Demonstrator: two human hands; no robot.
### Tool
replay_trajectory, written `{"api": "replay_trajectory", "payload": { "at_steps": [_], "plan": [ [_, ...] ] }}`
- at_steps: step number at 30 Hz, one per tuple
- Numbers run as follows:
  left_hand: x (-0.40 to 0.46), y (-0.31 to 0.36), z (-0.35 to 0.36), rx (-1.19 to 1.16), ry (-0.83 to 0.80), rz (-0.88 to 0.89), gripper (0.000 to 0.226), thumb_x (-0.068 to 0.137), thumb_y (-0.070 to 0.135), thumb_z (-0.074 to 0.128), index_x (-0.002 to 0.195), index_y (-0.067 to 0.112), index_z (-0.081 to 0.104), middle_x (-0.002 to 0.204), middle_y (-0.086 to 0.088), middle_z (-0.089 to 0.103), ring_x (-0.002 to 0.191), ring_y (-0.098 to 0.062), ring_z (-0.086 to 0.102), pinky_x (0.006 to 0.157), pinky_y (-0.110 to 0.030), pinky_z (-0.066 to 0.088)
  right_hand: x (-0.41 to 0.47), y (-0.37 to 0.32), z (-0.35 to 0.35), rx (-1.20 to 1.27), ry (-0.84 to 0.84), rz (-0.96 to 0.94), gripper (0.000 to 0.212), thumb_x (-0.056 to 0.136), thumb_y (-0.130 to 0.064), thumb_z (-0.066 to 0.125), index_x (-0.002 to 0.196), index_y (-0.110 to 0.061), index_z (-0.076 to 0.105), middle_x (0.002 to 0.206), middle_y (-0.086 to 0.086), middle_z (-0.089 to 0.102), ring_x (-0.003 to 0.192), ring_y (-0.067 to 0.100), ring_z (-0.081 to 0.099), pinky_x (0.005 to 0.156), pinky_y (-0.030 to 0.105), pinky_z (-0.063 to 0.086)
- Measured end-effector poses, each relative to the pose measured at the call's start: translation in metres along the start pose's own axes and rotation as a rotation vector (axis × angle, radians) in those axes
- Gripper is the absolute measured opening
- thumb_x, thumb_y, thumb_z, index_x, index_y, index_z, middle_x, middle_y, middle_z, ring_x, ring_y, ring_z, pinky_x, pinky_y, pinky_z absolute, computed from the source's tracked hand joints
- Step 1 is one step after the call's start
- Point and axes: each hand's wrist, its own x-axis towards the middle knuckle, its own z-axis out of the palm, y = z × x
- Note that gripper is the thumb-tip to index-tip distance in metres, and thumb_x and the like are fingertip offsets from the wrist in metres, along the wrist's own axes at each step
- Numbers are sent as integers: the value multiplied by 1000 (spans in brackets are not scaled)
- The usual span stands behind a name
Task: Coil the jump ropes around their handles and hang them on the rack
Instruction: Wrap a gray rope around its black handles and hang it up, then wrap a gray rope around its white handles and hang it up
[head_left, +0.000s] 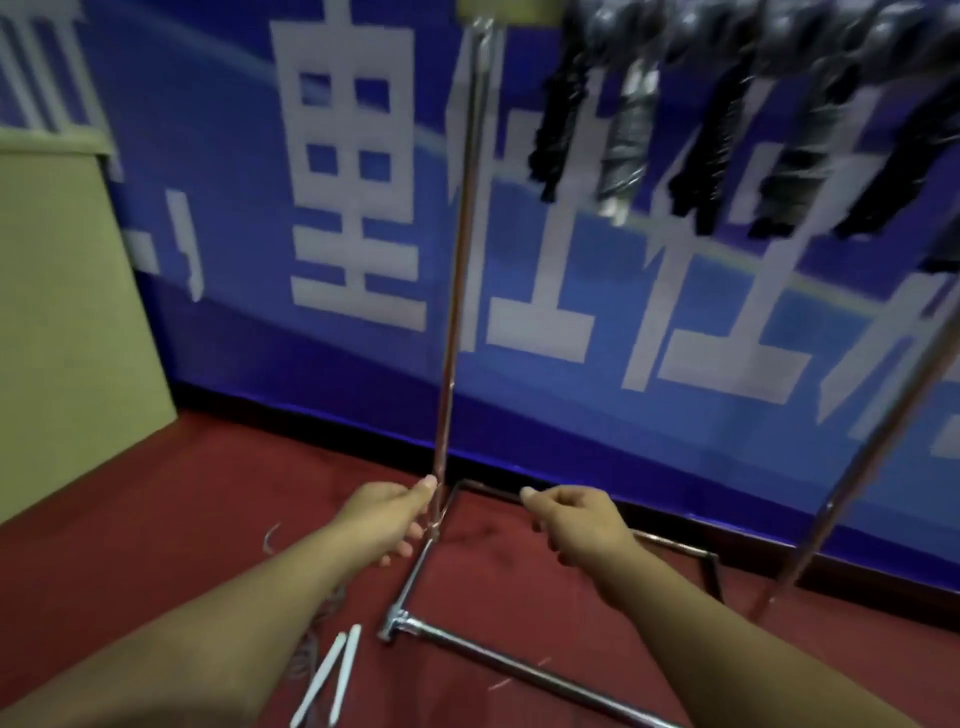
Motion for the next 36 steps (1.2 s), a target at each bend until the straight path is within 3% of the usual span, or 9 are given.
{"api": "replay_trajectory", "payload": {
  "at_steps": [6, 9, 12, 16, 23, 26, 30, 33, 36],
  "plan": [
    [72, -107, -68, 109, -1, -187, 45, 101, 52, 47, 97, 11, 66, 78, -2, 68, 53, -14, 57, 52, -21, 39, 45, 46, 106, -72, -127, 165, 30, 94, -30, 68, 82, -3, 70, 72, 8, 62, 52, 15, 44, 45, 19, 36],
    [123, -156, -96, 120, 122, -203, 48, 101, 47, 50, 93, 4, 70, 87, -15, 75, 66, -27, 66, 59, -27, 44, 67, 77, 157, -114, -201, 244, 35, 94, -30, 68, 90, 5, 71, 72, 7, 62, 53, 14, 45, 48, 20, 39],
    [151, -209, -98, 177, 116, -258, 46, 101, 40, 52, 76, 4, 66, 92, -24, 74, 82, -38, 72, 60, -28, 45, 81, 115, 203, -150, -276, 323, 38, 93, -33, 69, 81, 2, 70, 68, 9, 56, 56, 18, 44, 53, 25, 38],
    [159, -278, -76, 275, -11, -353, 47, 103, 40, 49, 99, -2, 70, 110, -23, 71, 106, -38, 67, 89, -39, 53, 89, 160, 252, -194, -366, 409, 34, 93, -31, 68, 83, 1, 71, 67, 7, 57, 48, 14, 42, 47, 22, 36],
    [149, -367, -35, 142, 30, -528, 40, 94, 42, 62, 81, 6, 72, 96, -17, 73, 92, -30, 68, 75, -30, 45, 97, 217, 317, -17, -393, 651, 20, 97, -37, 61, 89, -18, 63, 77, 3, 59, 57, 12, 50, 54, 22, 41],
    [149, -377, -16, 23, 20, -557, 31, 95, 26, 61, 85, 1, 74, 83, -15, 69, 74, -18, 60, 70, -28, 44, 93, 237, 340, 111, -372, 787, 35, 102, -46, 49, 80, -21, 58, 68, -1, 51, 53, 12, 44, 50, 20, 39],
    [150, -391, 10, -1, -104, -519, 40, 93, 25, 61, 55, 12, 63, 61, -9, 65, 65, -26, 64, 72, -38, 57, 86, 250, 363, 297, -384, 934, 56, 103, -59, 30, 78, -20, 60, 46, -7, 55, 33, 9, 45, 43, 21, 30],
    [152, -398, 20, -82, -136, -522, 39, 74, 48, 64, 65, 9, 64, 75, -17, 70, 78, -39, 70, 80, -52, 59, 86, 262, 373, 386, -384, 1009, 67, 99, -69, 24, 96, -17, 66, 55, -2, 61, 45, 15, 47, 50, 21, 33],
    [150, -398, 28, -85, -161, -512, 27, 83, 38, 65, 79, 12, 64, 81, -13, 67, 76, -30, 65, 84, -53, 59, 83, 271, 373, 341, -424, 1039, 74, 93, -78, 19, 109, -21, 65, 53, -8, 46, 47, 12, 34, 58, 25, 37]
  ]
}}
